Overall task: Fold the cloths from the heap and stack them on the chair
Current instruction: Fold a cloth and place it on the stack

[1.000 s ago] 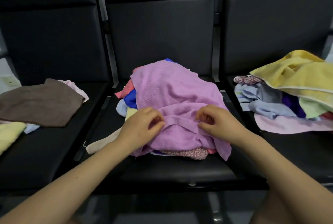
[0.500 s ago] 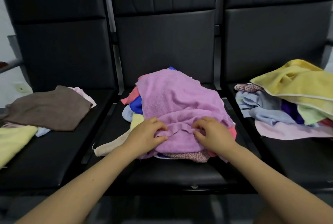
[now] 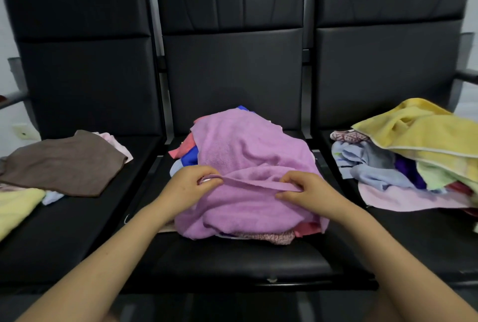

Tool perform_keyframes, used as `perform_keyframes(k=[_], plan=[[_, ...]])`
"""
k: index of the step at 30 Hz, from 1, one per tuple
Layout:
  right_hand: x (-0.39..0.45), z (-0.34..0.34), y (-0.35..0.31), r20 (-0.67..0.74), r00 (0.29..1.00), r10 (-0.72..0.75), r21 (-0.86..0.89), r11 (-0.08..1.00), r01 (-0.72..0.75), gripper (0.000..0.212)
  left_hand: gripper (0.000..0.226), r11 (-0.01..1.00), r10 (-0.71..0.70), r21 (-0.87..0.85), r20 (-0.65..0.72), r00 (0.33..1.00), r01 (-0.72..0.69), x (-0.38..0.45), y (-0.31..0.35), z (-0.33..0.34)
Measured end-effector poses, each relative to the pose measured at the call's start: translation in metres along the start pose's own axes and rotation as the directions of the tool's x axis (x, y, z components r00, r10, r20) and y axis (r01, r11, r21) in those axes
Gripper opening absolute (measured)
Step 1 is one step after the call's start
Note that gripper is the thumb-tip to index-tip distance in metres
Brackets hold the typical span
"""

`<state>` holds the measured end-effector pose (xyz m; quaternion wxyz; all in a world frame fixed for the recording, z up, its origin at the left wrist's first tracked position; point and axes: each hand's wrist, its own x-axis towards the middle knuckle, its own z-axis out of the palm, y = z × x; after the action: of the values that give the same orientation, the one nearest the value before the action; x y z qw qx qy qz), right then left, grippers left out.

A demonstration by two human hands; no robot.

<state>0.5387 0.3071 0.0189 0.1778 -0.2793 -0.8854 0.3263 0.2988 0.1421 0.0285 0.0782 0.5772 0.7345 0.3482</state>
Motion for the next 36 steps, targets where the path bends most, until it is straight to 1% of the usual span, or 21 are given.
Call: perform_keyframes(k=[1,3,5,7,8,10,12,14,15,17,19,22,24,25,27,29,32,36], plan=[[0.001,-0.006,0.007,-0.003,1.000,0.003,0.017,1.000,-0.003,0.011,0.010,1.000,-0.012,-0.018,-0.006,1.000,0.011,0.001,-0.002,-0.002],[0.002,-0.017,0.017,-0.015,1.000,0.021,0.055,0.998,-0.020,0.020,0.016,0.999,-0.047,-0.029,-0.024,0.999,0.046,0.004,-0.007,-0.006],[0.002,-0.027,0.027,-0.018,0.997,0.072,0.158,0.985,-0.068,0.022,0.019,0.998,-0.061,-0.022,-0.030,0.998,0.060,0.008,-0.014,-0.009],[0.004,-0.034,0.040,-0.044,0.991,0.127,0.291,0.951,-0.109,0.027,0.015,0.996,-0.084,-0.007,0.005,0.996,0.085,0.013,-0.020,-0.008],[0.005,-0.037,0.046,-0.070,0.986,0.152,0.348,0.930,-0.118,0.027,0.014,0.994,-0.108,0.013,0.023,0.994,0.107,0.016,-0.023,-0.005],[0.009,-0.040,0.054,-0.132,0.973,0.188,0.443,0.890,-0.112,0.023,0.025,0.987,-0.148,0.064,0.047,0.988,0.145,0.020,-0.024,0.002],[0.016,-0.038,0.059,-0.219,0.944,0.246,0.493,0.863,-0.110,0.023,0.032,0.981,-0.176,0.092,0.050,0.983,0.171,0.026,-0.021,0.009],[0.026,-0.031,0.062,-0.342,0.884,0.319,0.477,0.869,-0.129,0.021,0.034,0.979,-0.177,0.099,-0.001,0.984,0.176,0.035,-0.018,0.017],[0.031,-0.026,0.063,-0.369,0.862,0.349,0.478,0.866,-0.146,0.019,0.033,0.978,-0.175,0.105,-0.048,0.983,0.179,0.039,-0.018,0.020],[0.039,-0.013,0.065,-0.320,0.855,0.409,0.514,0.833,-0.206,0.016,0.031,0.975,-0.188,0.094,-0.143,0.972,0.202,0.045,-0.018,0.026],[0.043,-0.004,0.068,-0.267,0.856,0.442,0.546,0.802,-0.244,0.014,0.029,0.964,-0.260,0.001,-0.203,0.944,0.266,0.049,-0.020,0.030],[0.041,-0.007,0.066,-0.334,0.852,0.404,0.550,0.817,-0.172,0.016,0.024,0.929,-0.365,-0.150,-0.214,0.906,0.339,0.052,-0.012,0.032],[0.038,-0.011,0.064,-0.384,0.852,0.357,0.522,0.845,-0.119,0.018,0.022,0.912,-0.393,-0.223,-0.232,0.890,0.345,0.053,-0.006,0.032],[0.038,-0.012,0.063,-0.379,0.857,0.349,0.524,0.844,-0.112,0.018,0.023,0.910,-0.396,-0.237,-0.254,0.882,0.341,0.052,-0.003,0.032],[0.039,-0.010,0.062,-0.314,0.873,0.372,0.549,0.821,-0.153,0.017,0.029,0.910,-0.399,-0.246,-0.304,0.865,0.333,0.049,-0.002,0.031],[0.041,-0.007,0.062,-0.257,0.879,0.402,0.553,0.807,-0.207,0.017,0.030,0.894,-0.417,-0.313,-0.323,0.850,0.320,0.044,-0.002,0.029],[0.045,-0.004,0.060,-0.272,0.859,0.434,0.552,0.801,-0.230,0.021,0.030,0.860,-0.463,-0.382,-0.306,0.832,0.338,0.040,-0.002,0.027],[0.048,0.003,0.064,-0.291,0.842,0.455,0.487,0.828,-0.279,0.018,0.033,0.873,-0.427,-0.394,-0.328,0.843,0.289,0.037,0.005,0.026]])
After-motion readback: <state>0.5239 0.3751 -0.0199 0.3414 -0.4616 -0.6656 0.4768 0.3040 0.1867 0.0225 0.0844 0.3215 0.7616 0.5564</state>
